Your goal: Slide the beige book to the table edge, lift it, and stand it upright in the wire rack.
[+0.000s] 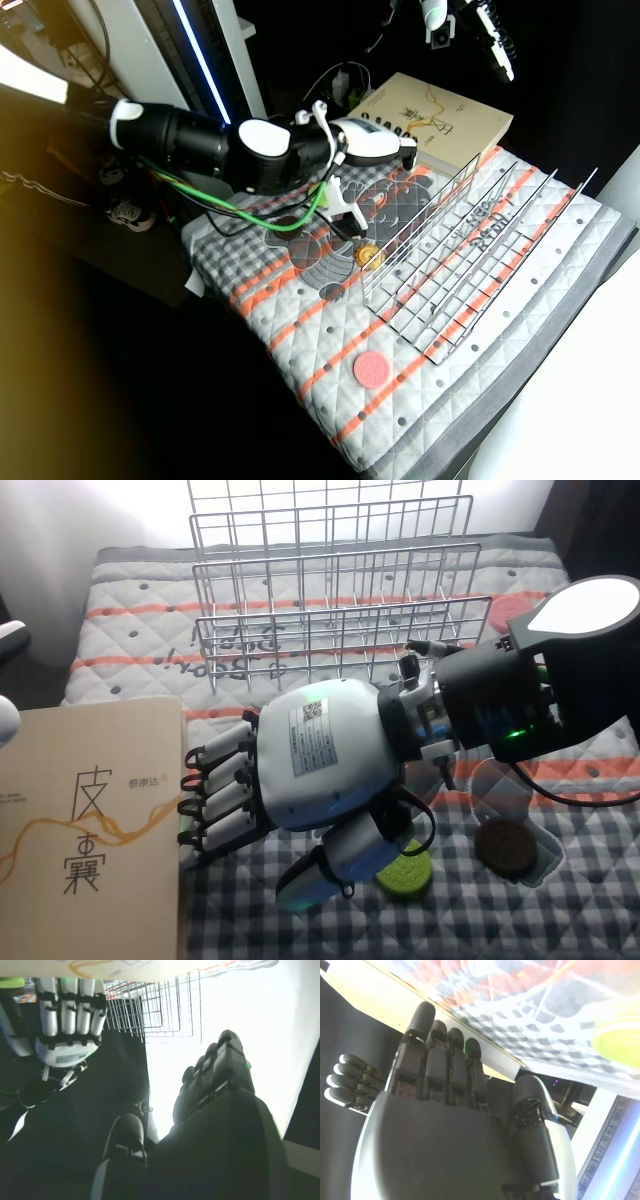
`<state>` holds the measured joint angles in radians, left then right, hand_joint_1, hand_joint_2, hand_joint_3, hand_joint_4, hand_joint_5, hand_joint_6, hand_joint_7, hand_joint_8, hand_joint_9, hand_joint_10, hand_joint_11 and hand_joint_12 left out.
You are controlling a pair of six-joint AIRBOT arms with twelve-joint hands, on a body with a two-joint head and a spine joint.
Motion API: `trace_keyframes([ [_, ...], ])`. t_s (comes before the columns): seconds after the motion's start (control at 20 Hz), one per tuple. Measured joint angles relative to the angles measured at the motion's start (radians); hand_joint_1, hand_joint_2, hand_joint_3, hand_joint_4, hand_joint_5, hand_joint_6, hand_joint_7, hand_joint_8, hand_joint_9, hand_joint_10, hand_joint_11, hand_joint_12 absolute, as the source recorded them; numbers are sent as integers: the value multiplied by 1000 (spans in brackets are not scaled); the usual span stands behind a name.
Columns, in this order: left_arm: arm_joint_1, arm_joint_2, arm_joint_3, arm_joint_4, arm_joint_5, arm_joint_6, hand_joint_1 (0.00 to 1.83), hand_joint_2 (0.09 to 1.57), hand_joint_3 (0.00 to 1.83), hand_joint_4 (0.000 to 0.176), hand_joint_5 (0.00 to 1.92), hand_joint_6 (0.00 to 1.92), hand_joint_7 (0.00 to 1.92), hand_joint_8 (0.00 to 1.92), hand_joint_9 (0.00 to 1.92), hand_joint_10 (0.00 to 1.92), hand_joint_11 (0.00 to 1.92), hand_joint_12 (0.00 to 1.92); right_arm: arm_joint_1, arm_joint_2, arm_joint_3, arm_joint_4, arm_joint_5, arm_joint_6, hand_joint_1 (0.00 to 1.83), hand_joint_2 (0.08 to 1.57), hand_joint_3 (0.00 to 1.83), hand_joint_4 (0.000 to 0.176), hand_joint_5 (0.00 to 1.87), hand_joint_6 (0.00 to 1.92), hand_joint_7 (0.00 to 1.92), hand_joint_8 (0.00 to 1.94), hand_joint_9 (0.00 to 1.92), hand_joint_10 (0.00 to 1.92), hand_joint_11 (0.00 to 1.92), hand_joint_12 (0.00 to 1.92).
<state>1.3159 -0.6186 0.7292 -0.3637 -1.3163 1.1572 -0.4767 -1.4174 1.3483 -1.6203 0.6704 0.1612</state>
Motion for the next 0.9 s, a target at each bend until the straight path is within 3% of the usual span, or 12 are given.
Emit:
trace_keyframes([
  [0.25,0,0,4,0,0,-3,0,1295,2,0,65,4,0,0,0,0,0,0,1,-13,6,0,-1,0,0,1406,1,0,271,3,294,2,258,0,159,891],
  [0.8,0,0,4,0,0,-4,0,1308,5,0,88,8,0,0,0,0,0,0,12,-35,24,2,-2,0,0,1404,0,0,293,6,322,5,280,4,129,833],
  [0.9,0,0,4,0,0,-6,0,1303,2,0,82,4,0,0,0,0,0,0,12,-35,24,2,-2,0,0,1399,0,0,272,0,293,0,249,1,68,922],
])
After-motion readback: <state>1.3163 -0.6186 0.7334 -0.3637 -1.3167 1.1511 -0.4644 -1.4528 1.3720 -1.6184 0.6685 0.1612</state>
